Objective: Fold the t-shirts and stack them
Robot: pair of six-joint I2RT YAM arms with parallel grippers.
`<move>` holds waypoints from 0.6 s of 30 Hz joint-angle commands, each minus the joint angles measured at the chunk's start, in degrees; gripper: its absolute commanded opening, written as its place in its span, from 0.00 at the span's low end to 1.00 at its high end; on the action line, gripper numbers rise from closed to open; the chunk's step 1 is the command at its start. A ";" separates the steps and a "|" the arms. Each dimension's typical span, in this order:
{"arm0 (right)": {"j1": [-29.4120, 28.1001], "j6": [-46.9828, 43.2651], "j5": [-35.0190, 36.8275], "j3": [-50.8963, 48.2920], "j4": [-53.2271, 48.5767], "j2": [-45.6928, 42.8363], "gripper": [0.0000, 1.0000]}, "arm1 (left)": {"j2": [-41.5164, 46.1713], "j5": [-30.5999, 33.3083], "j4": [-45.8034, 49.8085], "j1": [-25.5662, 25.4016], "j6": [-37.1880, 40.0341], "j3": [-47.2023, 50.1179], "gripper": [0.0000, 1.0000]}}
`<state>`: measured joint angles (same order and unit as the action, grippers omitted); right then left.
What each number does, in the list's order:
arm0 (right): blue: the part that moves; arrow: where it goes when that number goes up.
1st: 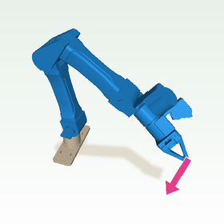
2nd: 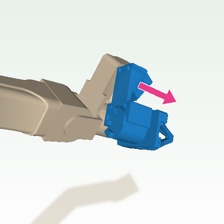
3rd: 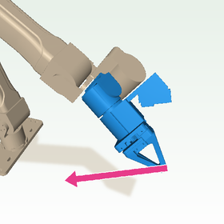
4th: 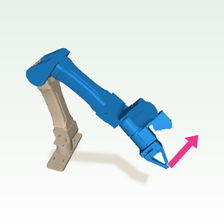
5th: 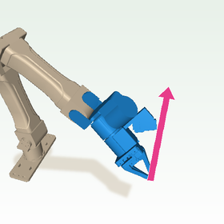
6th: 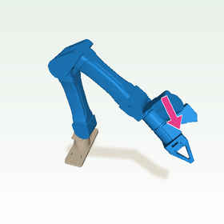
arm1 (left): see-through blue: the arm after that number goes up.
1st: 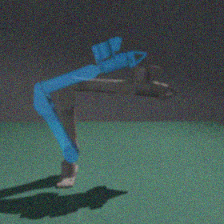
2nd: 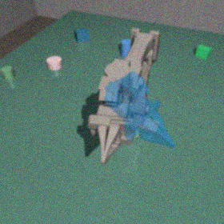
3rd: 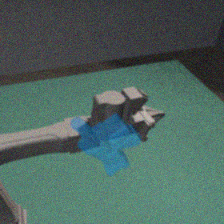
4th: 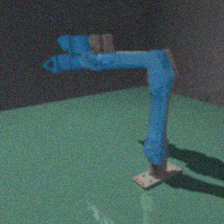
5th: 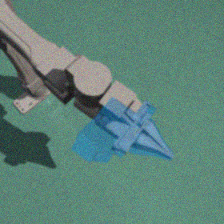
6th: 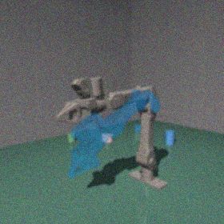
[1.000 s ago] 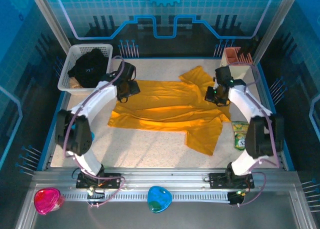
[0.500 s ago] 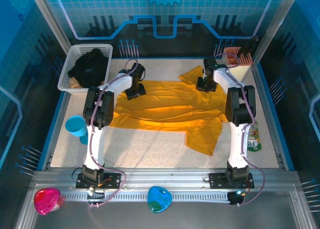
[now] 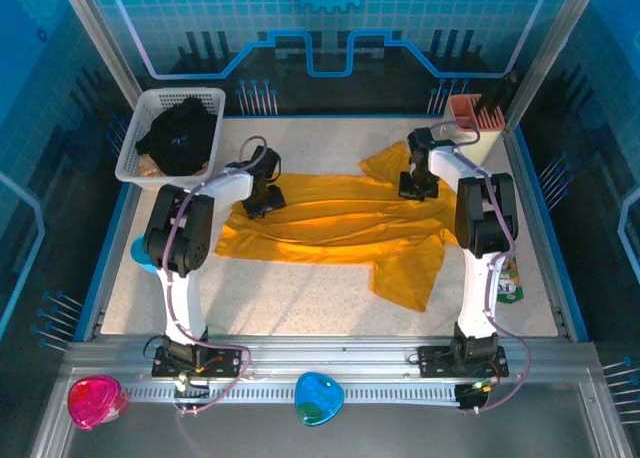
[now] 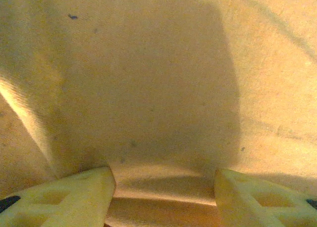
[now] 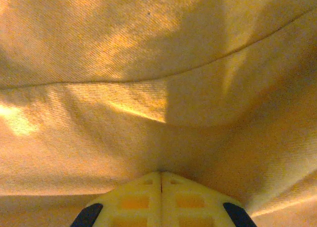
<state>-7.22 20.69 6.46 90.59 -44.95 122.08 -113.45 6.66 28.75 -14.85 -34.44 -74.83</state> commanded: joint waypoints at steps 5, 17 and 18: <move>-0.29 -1.30 2.40 -1.18 -5.97 -0.32 0.00 | 1.91 -2.66 8.04 -0.62 0.55 -0.06 0.61; -0.16 -2.45 -0.41 -5.71 -7.58 -15.08 0.00 | 0.68 8.20 25.36 4.60 9.02 -25.18 0.64; -0.16 -2.34 -1.14 -6.69 -7.27 -16.10 0.00 | -0.61 8.04 25.22 5.43 9.73 -26.42 0.59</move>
<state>-7.22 18.98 6.87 85.97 -50.59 109.06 -112.07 11.84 48.03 -12.23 -28.23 -98.30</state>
